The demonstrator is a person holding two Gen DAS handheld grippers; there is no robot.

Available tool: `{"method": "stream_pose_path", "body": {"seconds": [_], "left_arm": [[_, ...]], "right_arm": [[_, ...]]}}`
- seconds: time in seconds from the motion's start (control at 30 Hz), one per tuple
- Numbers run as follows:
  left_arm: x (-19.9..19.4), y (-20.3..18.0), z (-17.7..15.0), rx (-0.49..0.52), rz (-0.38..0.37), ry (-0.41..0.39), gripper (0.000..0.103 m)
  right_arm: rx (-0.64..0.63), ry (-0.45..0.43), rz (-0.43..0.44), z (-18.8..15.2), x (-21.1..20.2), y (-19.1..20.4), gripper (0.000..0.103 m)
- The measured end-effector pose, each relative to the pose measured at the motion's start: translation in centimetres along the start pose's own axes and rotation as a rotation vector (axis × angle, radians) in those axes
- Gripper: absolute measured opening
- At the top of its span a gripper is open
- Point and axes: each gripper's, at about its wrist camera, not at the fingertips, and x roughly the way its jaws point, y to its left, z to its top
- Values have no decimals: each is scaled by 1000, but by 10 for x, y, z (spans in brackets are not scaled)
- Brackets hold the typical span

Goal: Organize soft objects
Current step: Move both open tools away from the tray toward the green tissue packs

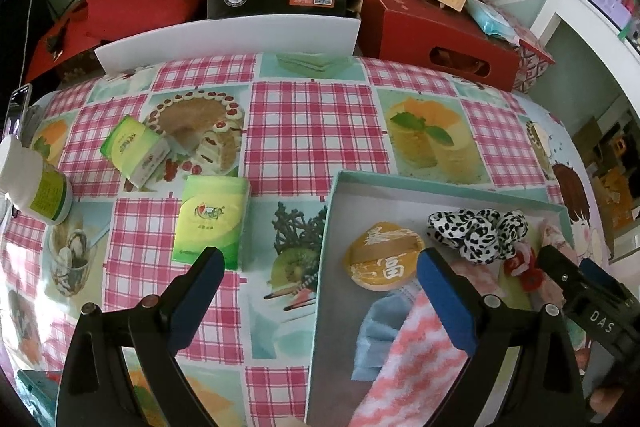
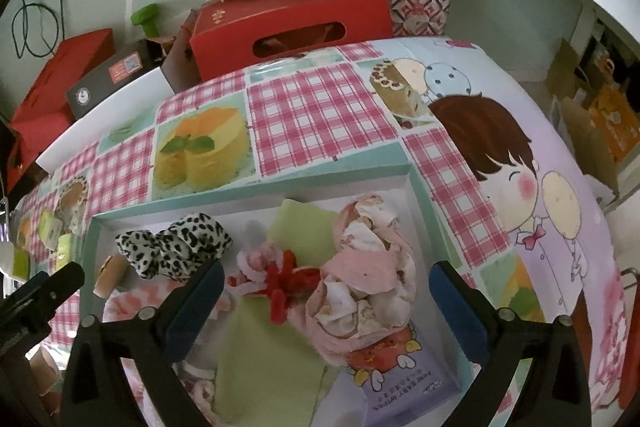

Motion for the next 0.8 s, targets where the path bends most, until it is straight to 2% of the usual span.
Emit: {"method": "stream_pose_path", "body": {"seconds": [0.23, 0.47, 0.8], "left_arm": [[-8, 17, 4, -47, -2, -24, 97], [-19, 48, 5, -137, -4, -55, 97], [-43, 121, 2, -283, 120, -107, 97]], "right_arm": [[-27, -76, 60, 6, -18, 17, 103], [-61, -88, 102, 6, -23, 40, 103], [-122, -85, 159, 4, -28, 79, 103]]}}
